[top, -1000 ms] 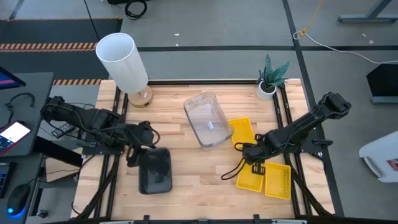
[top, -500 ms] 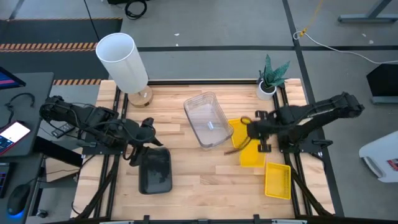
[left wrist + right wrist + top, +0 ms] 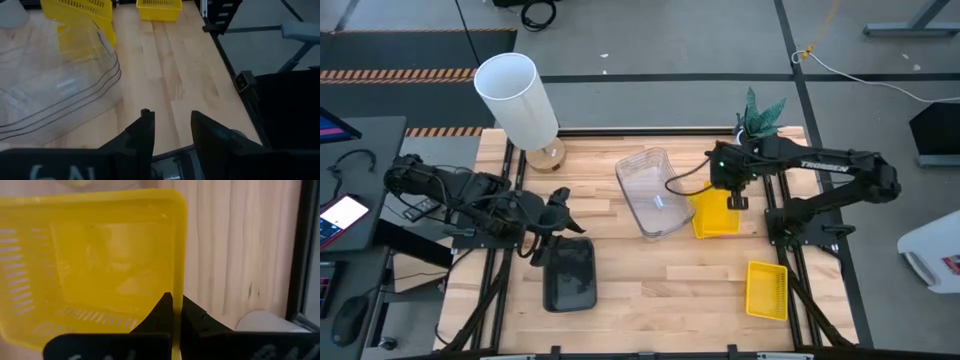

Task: Stack baskets by color
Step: Stack the left yellow bin on the top of the top yellow bin

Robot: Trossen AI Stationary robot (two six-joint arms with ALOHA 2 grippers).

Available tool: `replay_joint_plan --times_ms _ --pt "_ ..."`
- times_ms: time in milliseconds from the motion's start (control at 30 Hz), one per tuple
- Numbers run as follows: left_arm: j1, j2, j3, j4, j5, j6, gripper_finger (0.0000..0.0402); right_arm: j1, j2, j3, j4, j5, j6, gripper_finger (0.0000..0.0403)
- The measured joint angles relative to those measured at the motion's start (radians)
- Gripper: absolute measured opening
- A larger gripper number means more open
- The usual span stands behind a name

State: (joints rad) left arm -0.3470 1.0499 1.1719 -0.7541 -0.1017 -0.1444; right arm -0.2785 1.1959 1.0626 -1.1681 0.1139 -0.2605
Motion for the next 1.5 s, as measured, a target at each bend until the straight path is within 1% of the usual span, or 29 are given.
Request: replay_joint_plan --times_ms 100,233,300,433,733,900,1000,1133,1233,1333,1500 --pt "-0.005 -0.007 -0.062 0.041 0.0 0.0 0.0133 -0.047 0.049 0.0 0.009 -0.022 -0.04 0.0008" --pt "-0.011 -0.013 -0.14 0.086 0.001 0.0 0.0133 -0.069 0.112 0.0 0.055 -0.055 -0.084 0.0008" --pt "-0.015 -0.018 -0.154 0.081 0.006 -0.013 0.0133 -0.071 0.138 0.0 0.079 -0.088 -0.1 0.0009" --pt "-0.022 -0.042 -0.154 0.072 0.013 -0.038 0.0133 -0.071 0.178 -0.002 0.042 -0.1 -0.099 0.0009" --pt "-0.029 -0.169 -0.154 0.053 -0.01 -0.084 0.0133 -0.024 0.143 -0.048 -0.057 -0.11 0.003 0.001" --pt "-0.029 -0.204 -0.154 0.022 -0.028 -0.105 0.0133 0.028 0.14 -0.091 -0.033 -0.166 0.088 0.0015" --pt "-0.029 -0.209 -0.176 0.029 -0.029 -0.106 0.0133 0.054 0.145 -0.124 -0.007 -0.171 0.134 0.0027" --pt "-0.034 -0.209 -0.234 0.047 -0.029 -0.106 0.0133 0.085 0.146 -0.158 0.011 -0.173 0.216 0.0051" --pt "-0.034 -0.208 -0.27 0.063 -0.029 -0.106 0.0133 0.107 0.146 -0.174 0.032 -0.191 0.277 0.0074" --pt "-0.034 -0.208 -0.28 0.062 -0.029 -0.106 0.0133 0.13 0.146 -0.174 0.053 -0.216 0.343 0.0104" --pt "-0.034 -0.219 -0.28 0.067 -0.029 -0.099 0.0133 0.155 0.145 -0.117 -0.049 -0.213 0.437 0.0153"
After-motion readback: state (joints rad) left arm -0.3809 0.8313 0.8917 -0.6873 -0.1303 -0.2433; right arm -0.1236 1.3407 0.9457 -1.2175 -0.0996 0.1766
